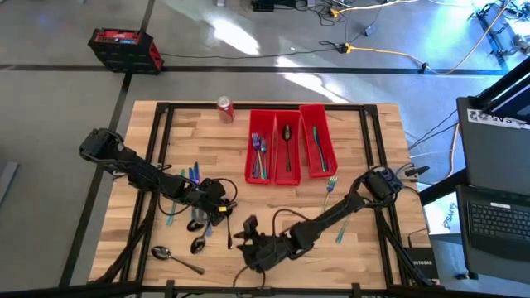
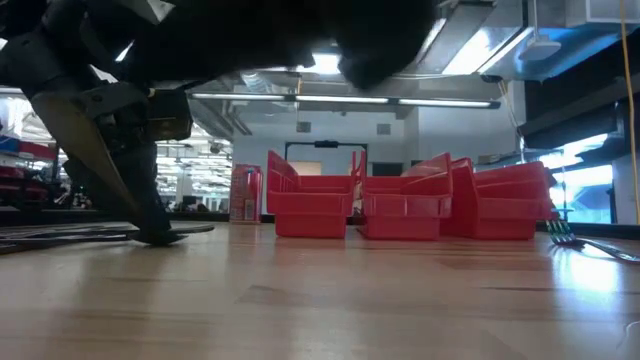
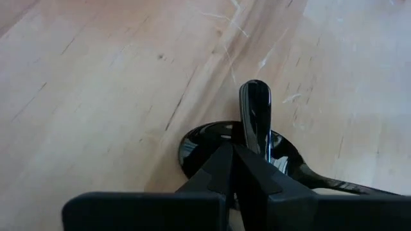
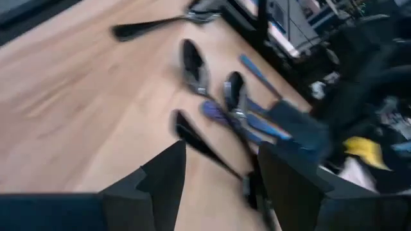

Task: Sort silverware
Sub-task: Put the black spoon into the center red bin

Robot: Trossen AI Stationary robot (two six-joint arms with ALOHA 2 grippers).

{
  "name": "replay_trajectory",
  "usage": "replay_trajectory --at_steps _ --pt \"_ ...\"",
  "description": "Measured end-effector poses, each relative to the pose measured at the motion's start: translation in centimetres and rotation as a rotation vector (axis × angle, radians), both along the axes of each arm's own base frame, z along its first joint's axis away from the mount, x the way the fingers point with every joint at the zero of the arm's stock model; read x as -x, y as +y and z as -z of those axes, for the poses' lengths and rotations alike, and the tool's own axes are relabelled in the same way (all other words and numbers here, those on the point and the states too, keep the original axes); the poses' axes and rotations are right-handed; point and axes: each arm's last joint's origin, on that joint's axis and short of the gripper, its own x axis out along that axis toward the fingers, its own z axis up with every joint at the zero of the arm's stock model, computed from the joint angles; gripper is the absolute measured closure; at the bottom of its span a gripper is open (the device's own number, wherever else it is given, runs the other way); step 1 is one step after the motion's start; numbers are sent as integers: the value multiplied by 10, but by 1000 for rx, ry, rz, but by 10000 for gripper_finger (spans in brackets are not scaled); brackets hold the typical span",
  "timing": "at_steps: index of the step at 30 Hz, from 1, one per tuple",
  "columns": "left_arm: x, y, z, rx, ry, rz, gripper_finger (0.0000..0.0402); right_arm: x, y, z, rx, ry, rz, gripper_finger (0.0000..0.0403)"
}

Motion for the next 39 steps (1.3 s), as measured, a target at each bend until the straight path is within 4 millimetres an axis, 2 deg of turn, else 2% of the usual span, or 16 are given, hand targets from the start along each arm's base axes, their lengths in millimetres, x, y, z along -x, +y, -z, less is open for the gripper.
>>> replay_trajectory --at_steps 15,22,39 --pt "0 0 0 4 3 -3 401 -11 0 33 83 2 -79 221" --pt "0 0 0 4 3 -5 401 -21 -8 35 122 -65 -39 221" --pt "0 0 0 -7 1 -7 402 -27 -14 31 137 -106 -65 221"
